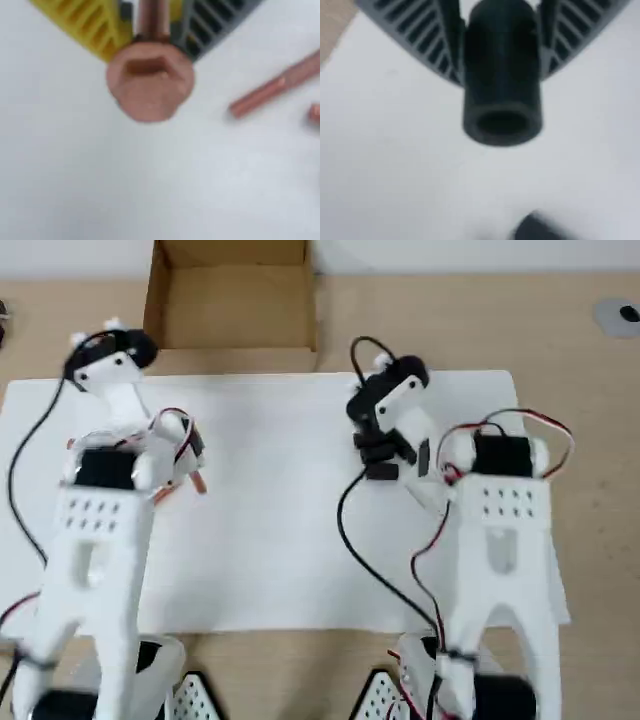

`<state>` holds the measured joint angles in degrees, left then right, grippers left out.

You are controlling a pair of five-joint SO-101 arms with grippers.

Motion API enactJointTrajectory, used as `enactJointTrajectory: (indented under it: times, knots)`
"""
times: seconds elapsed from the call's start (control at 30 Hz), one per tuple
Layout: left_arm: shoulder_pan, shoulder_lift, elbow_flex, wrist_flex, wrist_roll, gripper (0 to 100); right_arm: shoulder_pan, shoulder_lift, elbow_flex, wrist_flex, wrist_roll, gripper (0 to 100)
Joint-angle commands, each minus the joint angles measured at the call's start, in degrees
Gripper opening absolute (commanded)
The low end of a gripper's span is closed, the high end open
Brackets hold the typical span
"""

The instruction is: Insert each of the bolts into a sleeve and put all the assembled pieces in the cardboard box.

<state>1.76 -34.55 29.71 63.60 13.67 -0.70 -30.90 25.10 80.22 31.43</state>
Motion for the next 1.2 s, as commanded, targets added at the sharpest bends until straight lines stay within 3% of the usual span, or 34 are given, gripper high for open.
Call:
enactJointTrajectory:
  times: [0.0, 0.23, 0.3, 0.5, 0.77, 1.0, 1.17]
  knots:
    - [0.7, -9.5, -1.1, -0.3, -2.0, 1, -1.4, -10.8, -3.6, -4.7, -5.2, 1.2]
    - [0.7, -20.9, 8.2, -0.4, -9.6, 1, -12.0, -29.4, -0.4, -13.2, -28.7, 1.2]
    - [0.7, -24.6, 11.1, -0.4, -12.1, 2, -16.5, -33.3, 3.9, -16.6, -32.3, 1.2]
    - [0.7, -37.7, 18.0, -0.4, -13.6, 1, -25.5, -42.7, 16.3, -24.5, -32.4, 1.2]
    - [0.6, -56.4, 23.6, -7.6, -13.6, 1, -32.7, -45.2, 27.8, -21.3, -26.4, 1.2]
    - [0.6, -69.8, 33.1, -14.6, -13.1, 1, -35.1, -45.2, 38.5, -30.9, -40.0, 1.2]
    - [1.1, -69.2, 33.1, -16.6, -2.9, 1, -36.1, -45.2, 45.8, -39.8, -40.3, 1.2]
